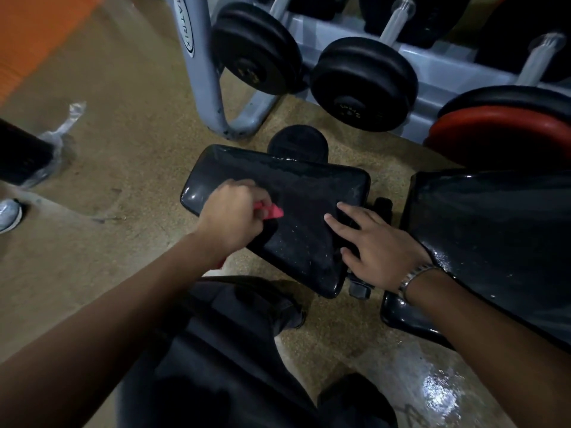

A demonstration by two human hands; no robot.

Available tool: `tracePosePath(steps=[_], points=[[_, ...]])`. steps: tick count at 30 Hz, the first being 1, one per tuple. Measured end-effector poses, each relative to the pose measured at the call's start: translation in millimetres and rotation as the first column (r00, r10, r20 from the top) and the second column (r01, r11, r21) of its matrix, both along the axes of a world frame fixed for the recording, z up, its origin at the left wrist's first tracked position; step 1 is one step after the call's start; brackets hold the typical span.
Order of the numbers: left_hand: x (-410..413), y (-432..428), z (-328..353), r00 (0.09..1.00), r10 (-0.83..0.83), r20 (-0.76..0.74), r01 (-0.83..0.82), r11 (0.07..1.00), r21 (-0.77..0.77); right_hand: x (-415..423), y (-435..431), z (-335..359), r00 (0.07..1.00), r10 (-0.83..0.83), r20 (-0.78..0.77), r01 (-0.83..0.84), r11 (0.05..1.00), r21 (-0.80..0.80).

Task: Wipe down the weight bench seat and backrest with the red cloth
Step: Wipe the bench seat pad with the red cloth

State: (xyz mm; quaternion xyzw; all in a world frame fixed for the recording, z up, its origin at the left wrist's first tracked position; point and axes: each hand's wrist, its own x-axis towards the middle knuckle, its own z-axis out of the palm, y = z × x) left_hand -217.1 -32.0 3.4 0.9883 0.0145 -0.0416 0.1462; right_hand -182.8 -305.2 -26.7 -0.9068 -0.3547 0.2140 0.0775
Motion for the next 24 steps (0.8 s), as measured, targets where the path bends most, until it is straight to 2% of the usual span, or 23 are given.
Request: tracePosePath(steps=[2, 4, 6, 7, 11, 12, 16, 17, 19, 22, 24], points=[[10.9, 5.4, 2.1, 1.0, -0.012, -0.018, 0.013, 0.998, 0.067, 0.7, -0.3, 1.1, 1.0, -0.005, -0.006, 0.005, 1.0, 0.005], [31.7, 10.3, 1.0, 0.996, 0.072, 0.049, -0.077, 0.99, 0.116, 1.9, 0.1, 2.2, 1.0, -0.01, -0.012, 0.01, 1.0, 0.013], [50.5, 6.1, -0.8, 0.977, 0.168, 0.133, -0.181, 0.979, 0.096, 2.0, 0.8, 2.5, 1.0, -0.012, -0.015, 0.013, 1.0, 0.026], [56.6, 0.1, -2.5, 0.974, 0.168, 0.15, -0.181, 0.981, 0.076, 1.2, 0.7, 2.6, 1.0, -0.016, -0.019, 0.017, 0.999, 0.03], [61.6, -13.8, -7.9, 0.994, -0.092, 0.056, 0.09, 0.995, 0.041, -0.9, 1.6, 2.4, 0.999, -0.027, -0.031, 0.029, 0.999, 0.039], [65.2, -9.7, -8.6, 0.992, -0.113, 0.059, 0.109, 0.992, 0.064, 0.2, 1.4, 1.9, 0.999, -0.029, -0.026, 0.03, 0.999, 0.042], [91.2, -3.1, -19.4, 0.985, 0.106, 0.133, -0.128, 0.978, 0.167, 1.6, 0.9, 2.3, 0.999, -0.039, -0.027, 0.041, 0.998, 0.053], [94.5, -8.8, -22.0, 0.985, 0.112, 0.128, -0.132, 0.978, 0.162, 1.2, 0.9, 2.0, 0.999, -0.039, -0.024, 0.04, 0.998, 0.057], [94.6, -18.5, -25.9, 0.996, 0.015, 0.088, -0.025, 0.994, 0.109, 0.5, 1.1, 1.6, 0.999, -0.036, -0.011, 0.037, 0.998, 0.055], [84.8, -10.8, -23.6, 0.971, -0.227, 0.069, 0.227, 0.974, 0.013, 0.3, 0.6, 1.0, 1.0, -0.029, 0.004, 0.029, 0.998, 0.049], [88.8, 0.9, -21.6, 0.969, -0.224, 0.106, 0.222, 0.975, 0.029, 1.2, 0.0, 0.9, 1.0, -0.031, 0.007, 0.03, 0.998, 0.054]])
